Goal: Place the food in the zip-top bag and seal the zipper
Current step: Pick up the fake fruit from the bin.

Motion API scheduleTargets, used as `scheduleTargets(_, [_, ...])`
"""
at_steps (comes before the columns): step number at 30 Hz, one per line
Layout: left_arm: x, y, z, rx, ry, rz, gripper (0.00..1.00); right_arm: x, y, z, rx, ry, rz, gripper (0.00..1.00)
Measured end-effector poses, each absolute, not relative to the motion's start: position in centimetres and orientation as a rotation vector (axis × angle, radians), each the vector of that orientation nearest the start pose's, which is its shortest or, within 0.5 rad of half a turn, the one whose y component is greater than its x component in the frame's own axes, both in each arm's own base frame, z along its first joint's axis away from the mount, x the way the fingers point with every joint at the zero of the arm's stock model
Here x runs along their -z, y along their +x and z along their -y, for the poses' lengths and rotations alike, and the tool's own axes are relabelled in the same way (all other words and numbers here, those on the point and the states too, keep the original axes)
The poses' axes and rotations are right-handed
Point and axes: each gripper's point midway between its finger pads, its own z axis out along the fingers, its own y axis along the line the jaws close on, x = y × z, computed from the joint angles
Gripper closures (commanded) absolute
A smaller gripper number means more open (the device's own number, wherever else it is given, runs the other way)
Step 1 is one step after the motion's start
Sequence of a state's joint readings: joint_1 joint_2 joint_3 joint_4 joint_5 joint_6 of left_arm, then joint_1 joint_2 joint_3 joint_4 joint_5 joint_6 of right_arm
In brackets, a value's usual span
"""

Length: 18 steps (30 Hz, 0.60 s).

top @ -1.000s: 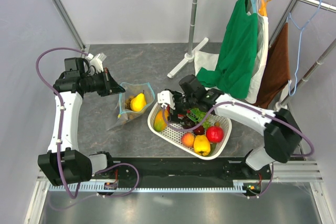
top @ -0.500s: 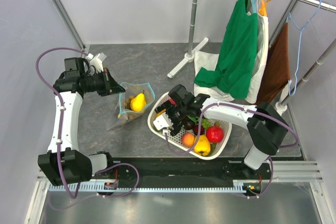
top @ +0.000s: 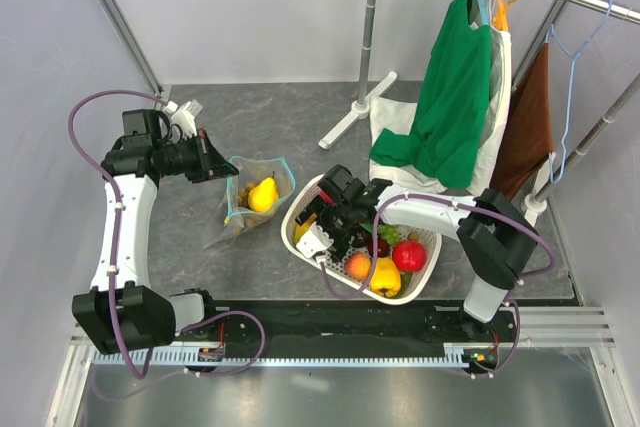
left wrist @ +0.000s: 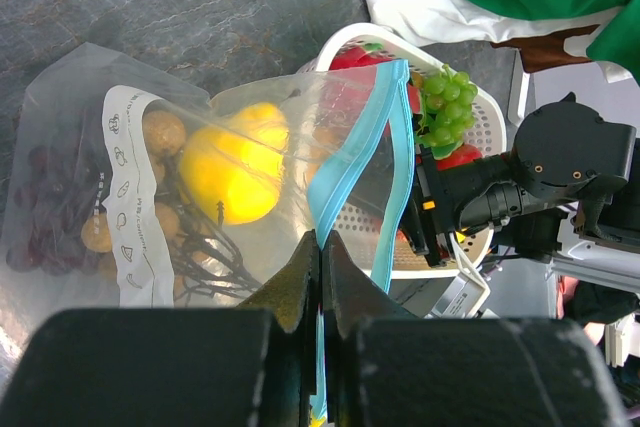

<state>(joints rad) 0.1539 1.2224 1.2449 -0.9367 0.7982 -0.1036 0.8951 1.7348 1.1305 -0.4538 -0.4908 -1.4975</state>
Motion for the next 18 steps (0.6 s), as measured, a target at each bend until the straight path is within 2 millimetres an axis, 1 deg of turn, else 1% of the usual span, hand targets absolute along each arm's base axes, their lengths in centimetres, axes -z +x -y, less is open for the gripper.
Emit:
scheduleTargets(6, [-24.9,27.6,8.8,0.953,0.035,-2.327,0.98,-6.7,23.0,-36.2,-0.396,-2.377,-0.737,0.06])
scheduleTargets(9, [-24.9,27.6,8.8,0.953,0.035,-2.327,0.98,-6.3,23.1,-36.5,-0.392,-2.389,-0.721,0.11])
scheduleTargets(14, [-24.8,27.7,8.8,0.955,0.034,-2.330,0.98,-5.6,22.7,-36.1,-0.390,-2.451,-0.675,0.25])
scheduleTargets(18, [-24.8,27.7,8.7,0.956,0.032,-2.333,0.98,-5.4,22.4,-35.5,-0.376,-2.509,-0.616,0.29])
